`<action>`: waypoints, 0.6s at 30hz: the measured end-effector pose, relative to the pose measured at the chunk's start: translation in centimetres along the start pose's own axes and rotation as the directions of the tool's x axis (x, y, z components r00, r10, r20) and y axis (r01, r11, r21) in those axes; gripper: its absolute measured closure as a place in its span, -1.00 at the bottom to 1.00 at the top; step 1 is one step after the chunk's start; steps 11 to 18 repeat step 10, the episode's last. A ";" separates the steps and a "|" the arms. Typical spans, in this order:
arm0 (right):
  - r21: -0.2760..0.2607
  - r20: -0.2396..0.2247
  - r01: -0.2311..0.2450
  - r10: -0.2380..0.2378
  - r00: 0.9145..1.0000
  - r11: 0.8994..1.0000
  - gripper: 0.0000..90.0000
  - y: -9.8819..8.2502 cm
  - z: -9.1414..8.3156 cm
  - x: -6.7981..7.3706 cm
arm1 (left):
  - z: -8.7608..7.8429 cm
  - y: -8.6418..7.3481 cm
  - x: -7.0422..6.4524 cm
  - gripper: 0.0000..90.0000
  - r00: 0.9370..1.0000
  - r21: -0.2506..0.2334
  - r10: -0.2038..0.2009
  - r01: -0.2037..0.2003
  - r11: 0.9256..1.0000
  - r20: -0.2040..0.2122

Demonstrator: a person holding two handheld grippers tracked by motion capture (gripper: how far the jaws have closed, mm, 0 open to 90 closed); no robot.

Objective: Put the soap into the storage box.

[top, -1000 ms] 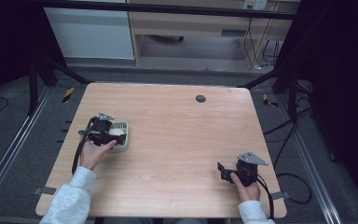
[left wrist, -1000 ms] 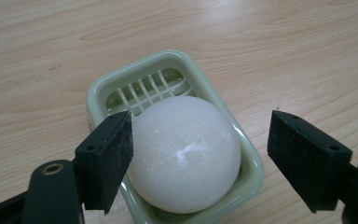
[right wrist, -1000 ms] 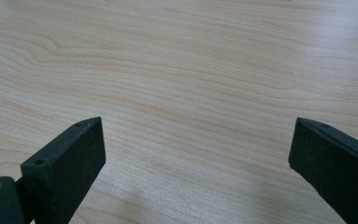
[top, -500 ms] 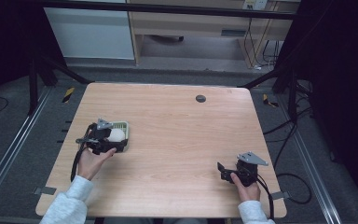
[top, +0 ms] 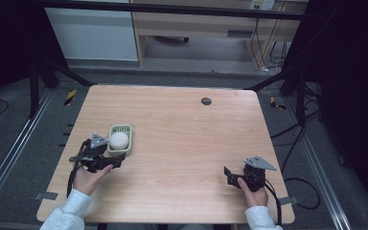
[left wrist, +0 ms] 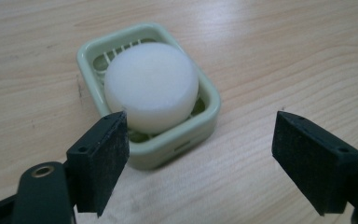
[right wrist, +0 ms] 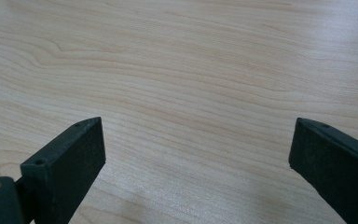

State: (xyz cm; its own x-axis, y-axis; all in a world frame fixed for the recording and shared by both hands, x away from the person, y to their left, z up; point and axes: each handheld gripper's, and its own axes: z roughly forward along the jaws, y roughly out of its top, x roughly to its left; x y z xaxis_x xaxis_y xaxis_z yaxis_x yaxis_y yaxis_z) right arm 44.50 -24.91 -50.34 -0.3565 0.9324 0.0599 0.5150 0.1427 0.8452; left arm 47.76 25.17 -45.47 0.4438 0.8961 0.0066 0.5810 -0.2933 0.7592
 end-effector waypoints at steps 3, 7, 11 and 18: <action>0.000 0.005 0.005 -0.005 1.000 1.000 -0.91 0.0 0.0 0.0 | -0.3 -1.1 0.3 -0.60 1.000 0.009 -0.009 0.009 1.000 -0.002; 0.001 0.005 0.006 -0.006 1.000 1.000 -0.91 0.0 -0.1 -0.1 | -0.6 -2.3 0.8 -0.60 1.000 0.028 -0.021 0.021 0.999 -0.001; 0.000 0.006 0.004 -0.004 1.000 1.000 -0.91 0.0 -0.1 -0.1 | -0.8 -3.1 1.1 -0.60 1.000 0.039 -0.025 0.026 0.999 -0.014; 0.000 0.006 0.004 -0.004 1.000 1.000 -0.91 0.0 -0.1 -0.1 | -0.8 -3.1 1.1 -0.60 1.000 0.039 -0.025 0.026 0.999 -0.014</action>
